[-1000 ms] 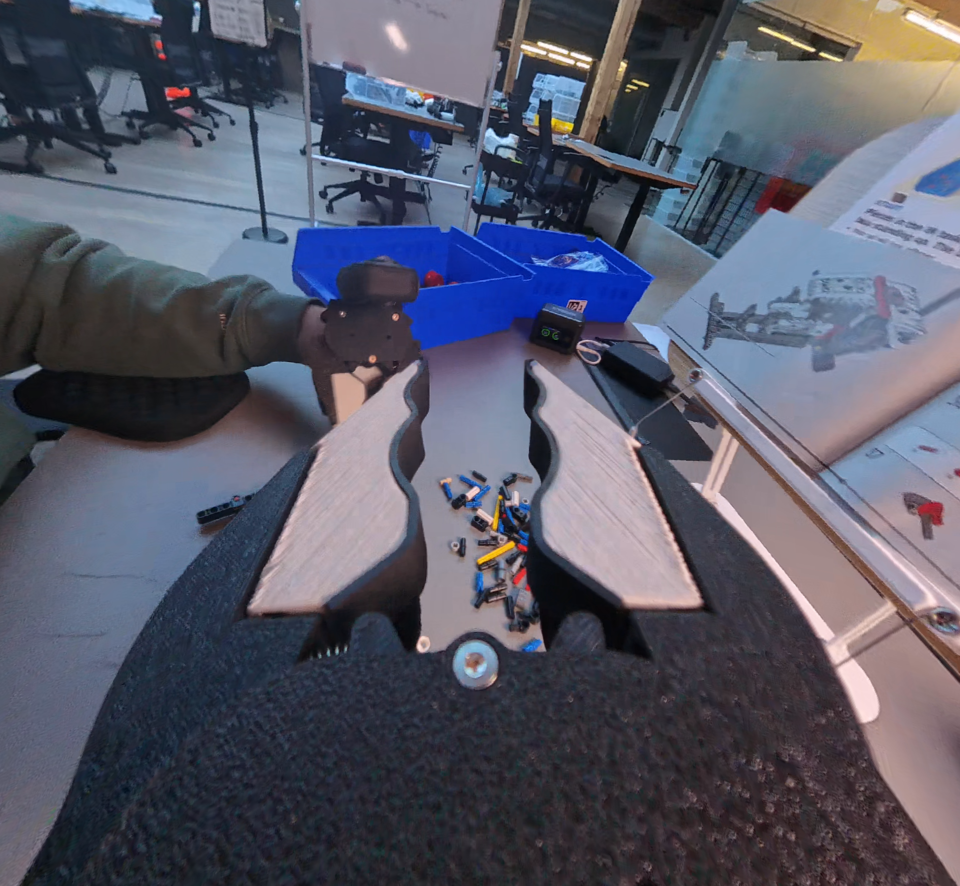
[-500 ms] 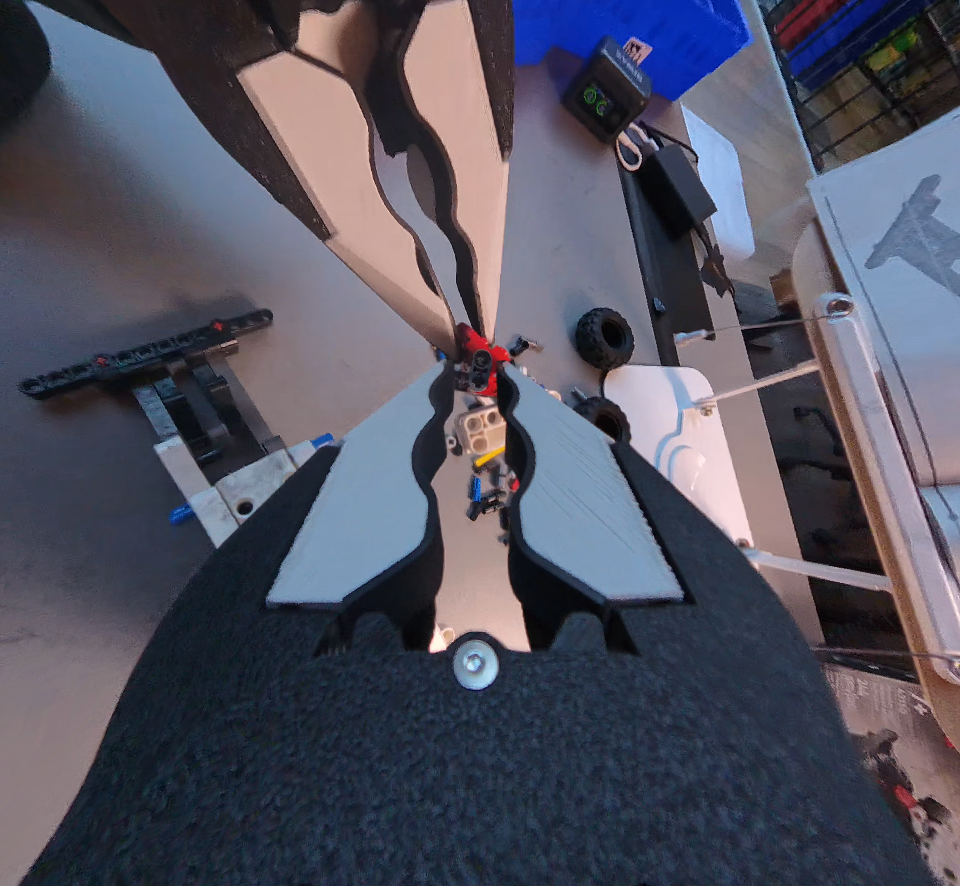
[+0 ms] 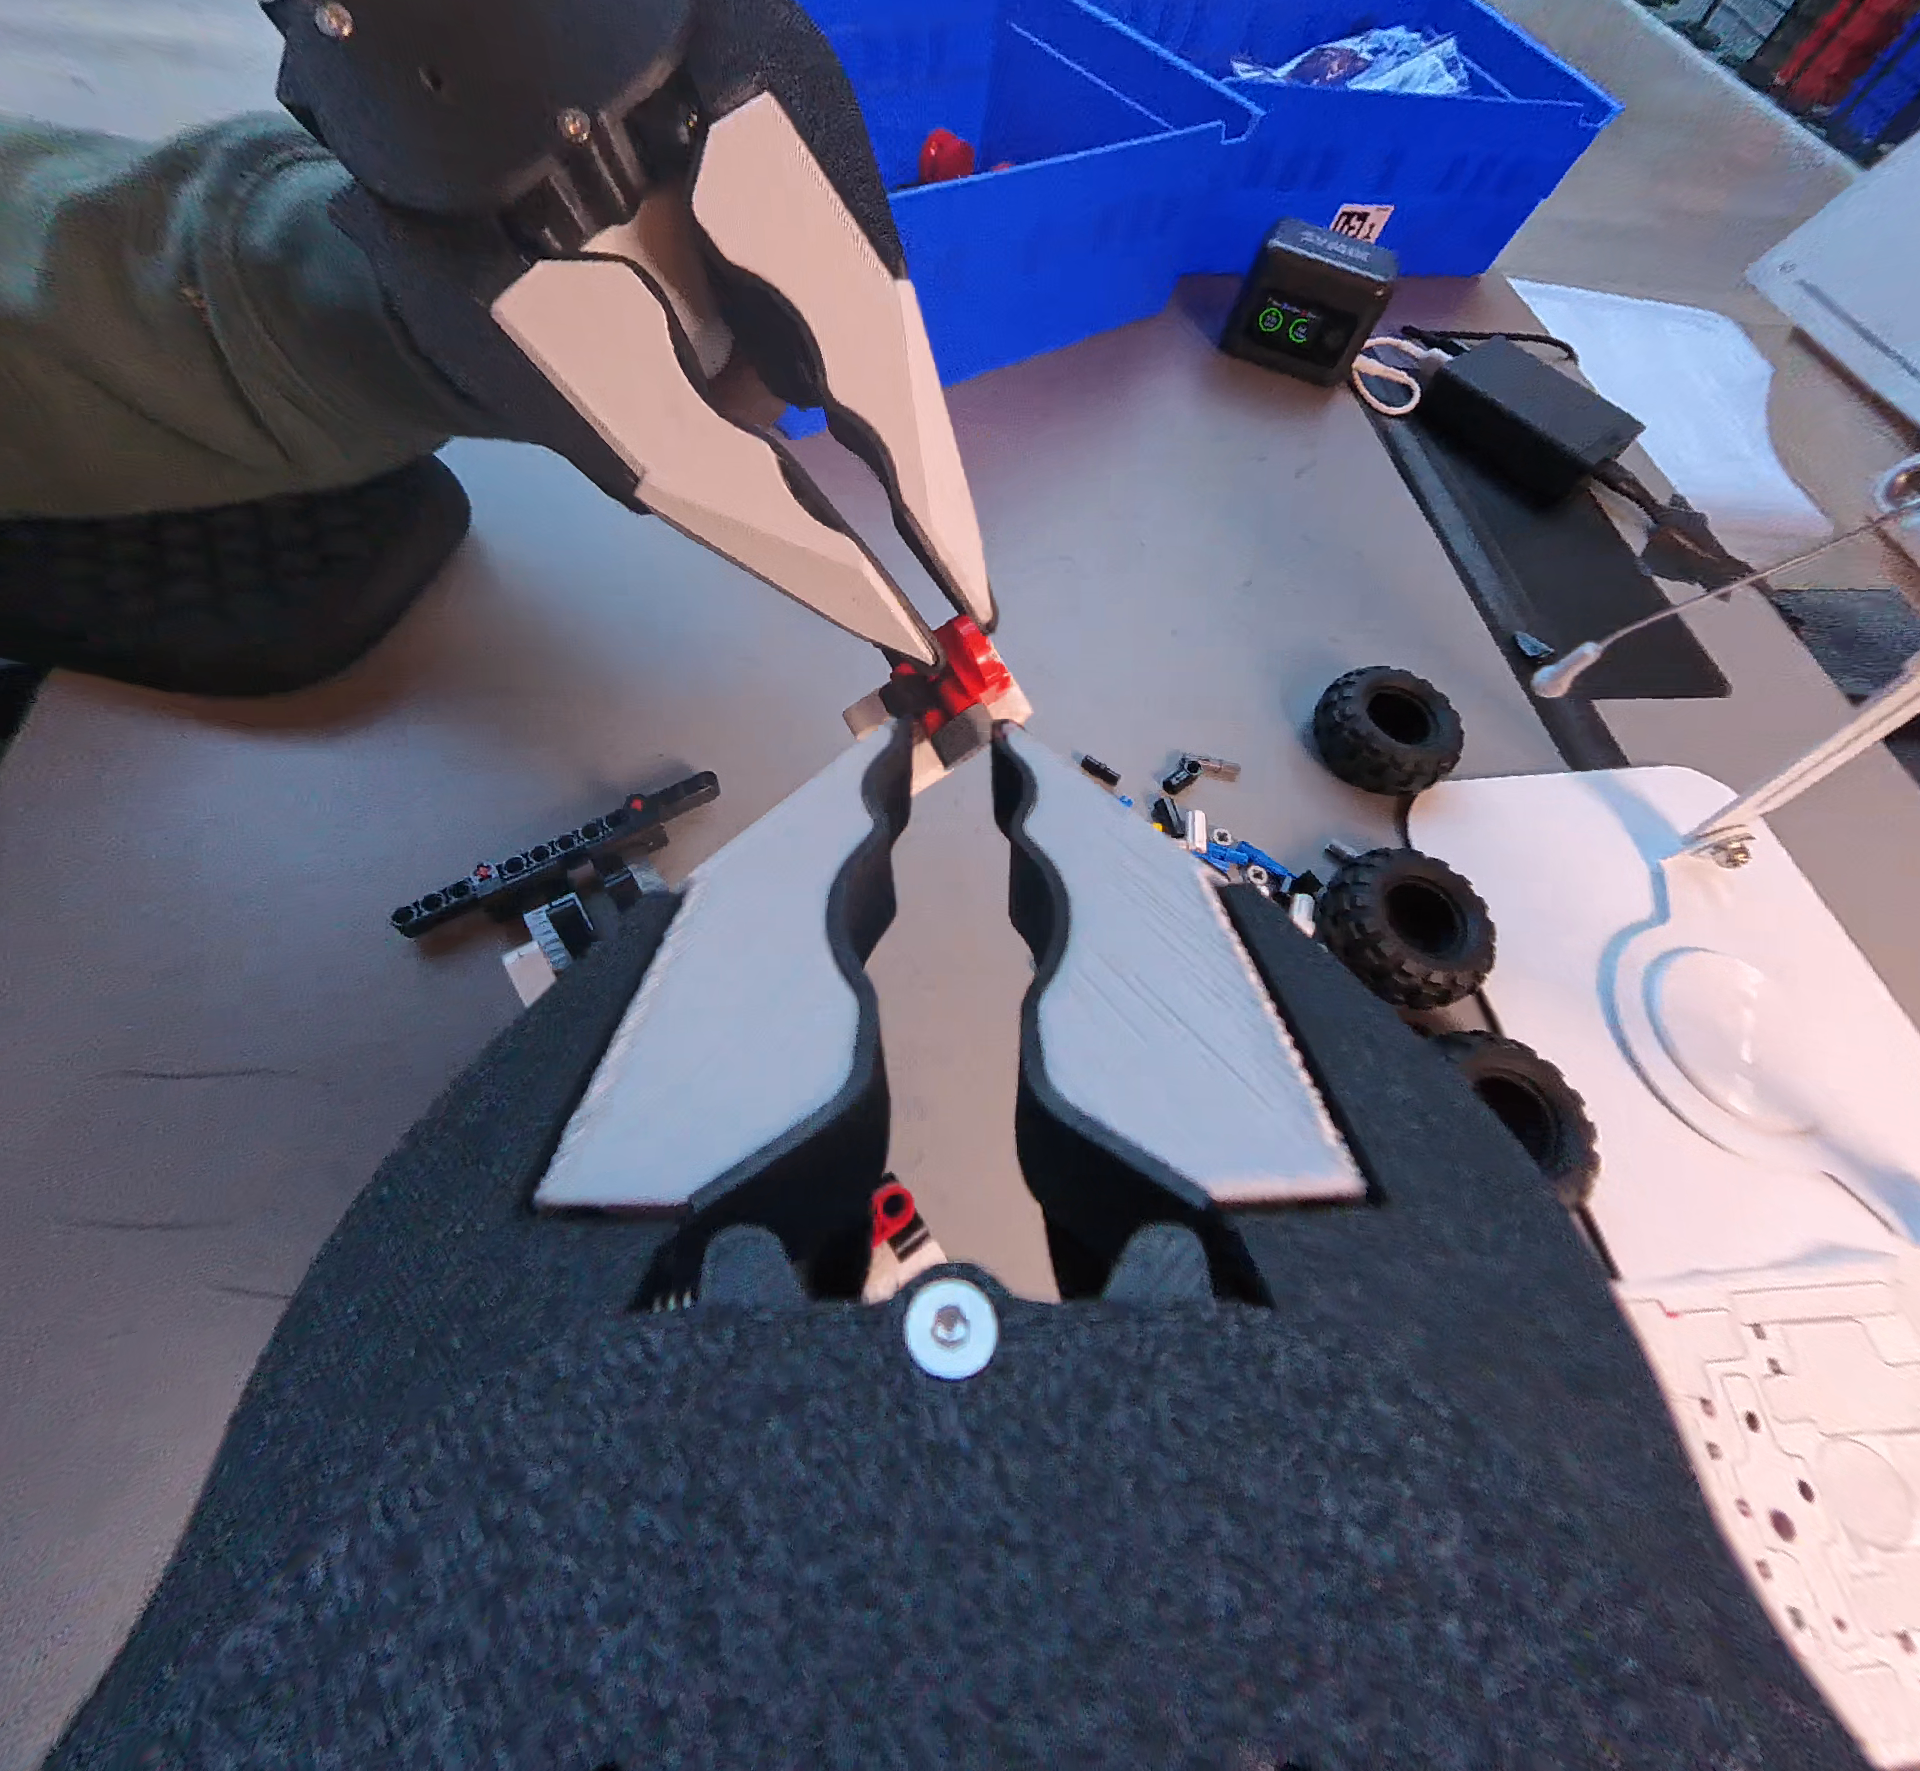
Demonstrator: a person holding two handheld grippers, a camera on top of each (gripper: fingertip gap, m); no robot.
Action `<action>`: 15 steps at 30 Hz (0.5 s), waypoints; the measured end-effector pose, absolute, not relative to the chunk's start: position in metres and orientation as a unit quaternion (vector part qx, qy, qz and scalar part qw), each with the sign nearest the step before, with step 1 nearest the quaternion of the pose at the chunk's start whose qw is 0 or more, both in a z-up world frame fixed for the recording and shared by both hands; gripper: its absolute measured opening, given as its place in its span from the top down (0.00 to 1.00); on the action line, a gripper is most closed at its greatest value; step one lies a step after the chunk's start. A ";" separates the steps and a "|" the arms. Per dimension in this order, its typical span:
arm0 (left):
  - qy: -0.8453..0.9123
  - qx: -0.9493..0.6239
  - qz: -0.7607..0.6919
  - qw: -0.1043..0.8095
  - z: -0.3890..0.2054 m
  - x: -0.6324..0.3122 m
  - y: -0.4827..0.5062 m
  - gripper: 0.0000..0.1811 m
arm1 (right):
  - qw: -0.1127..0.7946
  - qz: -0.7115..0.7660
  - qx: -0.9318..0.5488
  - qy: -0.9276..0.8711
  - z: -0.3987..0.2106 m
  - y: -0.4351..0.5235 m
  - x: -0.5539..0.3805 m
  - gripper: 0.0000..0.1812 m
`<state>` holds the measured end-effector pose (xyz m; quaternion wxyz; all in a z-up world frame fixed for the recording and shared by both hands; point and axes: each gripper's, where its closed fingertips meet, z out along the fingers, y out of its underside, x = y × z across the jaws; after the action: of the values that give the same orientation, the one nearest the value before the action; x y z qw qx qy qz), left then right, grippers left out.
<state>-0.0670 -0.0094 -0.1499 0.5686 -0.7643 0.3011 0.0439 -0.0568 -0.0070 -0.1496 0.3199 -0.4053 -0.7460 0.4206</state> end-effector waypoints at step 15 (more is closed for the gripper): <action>0.337 -0.671 -0.027 0.659 -0.106 -0.031 -0.031 0.97 | 0.210 0.587 -0.362 -0.693 -0.121 -0.032 -0.034 0.94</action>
<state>-0.0312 -0.0314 -0.1056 0.6595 -0.6713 0.3373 -0.0269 -0.0337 -0.0316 -0.1210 0.2105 -0.3615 -0.6928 0.5873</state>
